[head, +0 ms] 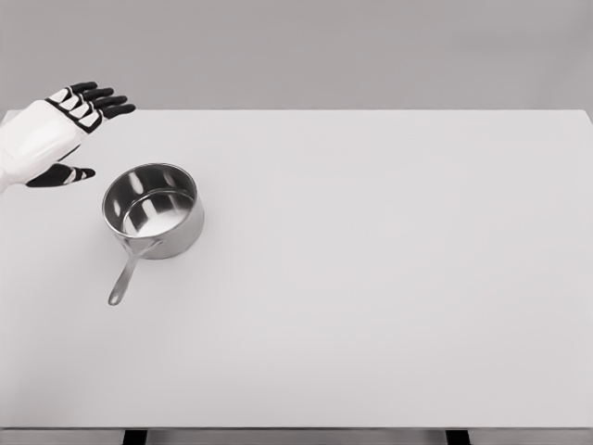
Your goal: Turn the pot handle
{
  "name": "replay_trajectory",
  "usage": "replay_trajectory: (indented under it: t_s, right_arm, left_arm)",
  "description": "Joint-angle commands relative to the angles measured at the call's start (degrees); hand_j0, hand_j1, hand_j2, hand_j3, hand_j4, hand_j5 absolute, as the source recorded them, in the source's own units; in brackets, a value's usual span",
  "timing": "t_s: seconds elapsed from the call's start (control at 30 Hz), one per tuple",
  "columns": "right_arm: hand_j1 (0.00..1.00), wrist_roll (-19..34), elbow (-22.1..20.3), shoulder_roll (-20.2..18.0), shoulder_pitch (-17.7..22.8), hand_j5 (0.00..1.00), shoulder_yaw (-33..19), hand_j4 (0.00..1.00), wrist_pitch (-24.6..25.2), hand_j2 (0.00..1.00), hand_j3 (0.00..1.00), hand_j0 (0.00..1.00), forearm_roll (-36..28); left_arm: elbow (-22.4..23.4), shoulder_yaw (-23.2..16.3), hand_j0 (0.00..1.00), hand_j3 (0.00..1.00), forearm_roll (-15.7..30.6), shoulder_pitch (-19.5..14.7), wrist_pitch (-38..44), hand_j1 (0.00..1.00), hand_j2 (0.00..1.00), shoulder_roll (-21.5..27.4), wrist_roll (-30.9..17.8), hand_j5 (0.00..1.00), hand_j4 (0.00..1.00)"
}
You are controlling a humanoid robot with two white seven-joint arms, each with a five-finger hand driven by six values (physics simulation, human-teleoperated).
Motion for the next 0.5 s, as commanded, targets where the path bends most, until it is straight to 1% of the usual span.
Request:
replay_trajectory:
  t_s: [0.0, 0.2, 0.27, 0.3, 0.33, 0.37, 0.4, 0.43, 0.47]
  right_arm:
    - [1.0, 0.1, 0.3, 0.0, 0.0, 1.0, 0.0, 1.0, 0.1, 1.0, 1.0, 1.0, -0.1]
    - [1.0, 0.1, -0.1, 0.0, 0.0, 1.0, -0.1, 1.0, -0.1, 1.0, 1.0, 1.0, 0.0]
    - [1.0, 0.1, -0.1, 0.0, 0.0, 1.0, -0.2, 1.0, -0.1, 1.0, 1.0, 1.0, 0.0]
    - [1.0, 0.1, -0.1, 0.0, 0.0, 1.0, -0.2, 1.0, -0.1, 1.0, 1.0, 1.0, 0.0]
    - [1.0, 0.1, -0.1, 0.0, 0.0, 1.0, -0.2, 1.0, -0.1, 1.0, 1.0, 1.0, 0.0]
    - [1.0, 0.1, -0.1, 0.0, 0.0, 1.0, -0.2, 1.0, -0.1, 1.0, 1.0, 1.0, 0.0]
    - [1.0, 0.1, -0.1, 0.0, 0.0, 1.0, -0.2, 1.0, -0.1, 1.0, 1.0, 1.0, 0.0]
    - [1.0, 0.1, -0.1, 0.0, 0.0, 1.0, -0.2, 1.0, -0.1, 1.0, 1.0, 1.0, 0.0]
    - [1.0, 0.1, -0.1, 0.0, 0.0, 1.0, -0.2, 1.0, -0.1, 1.0, 1.0, 1.0, 0.0]
  left_arm:
    - [-0.1, 0.1, 1.0, 1.0, 0.4, 0.0, 0.0, 1.0, 1.0, 0.1, -0.1, 1.0, 1.0]
    - [-0.3, 0.0, 1.0, 1.0, 0.4, 0.2, 0.0, 1.0, 1.0, 0.2, -0.1, 1.0, 1.0]
    - [-1.4, -0.7, 1.0, 1.0, -0.2, 0.2, 0.0, 1.0, 1.0, -0.8, -0.1, 1.0, 1.0]
    - [-1.4, -1.6, 1.0, 1.0, -1.6, -0.2, 0.0, 1.0, 1.0, -1.8, -0.1, 1.0, 1.0]
    - [-1.4, -1.6, 1.0, 1.0, -2.5, -0.4, 0.0, 1.0, 1.0, -3.0, -0.1, 1.0, 1.0]
    - [-1.5, -1.9, 1.0, 1.0, -2.6, -1.1, 0.0, 1.0, 1.0, -3.7, -0.1, 1.0, 1.0]
    - [-1.6, -4.6, 1.0, 1.0, -2.6, -2.4, 0.0, 1.0, 1.0, -4.7, -0.2, 1.0, 1.0]
    - [-2.3, -7.2, 1.0, 1.0, -3.1, -2.7, 0.0, 1.0, 1.0, -4.9, -0.2, 1.0, 1.0]
    - [-4.7, -7.6, 1.0, 1.0, -4.0, -1.9, 0.0, 1.0, 1.0, -4.9, -0.1, 1.0, 1.0]
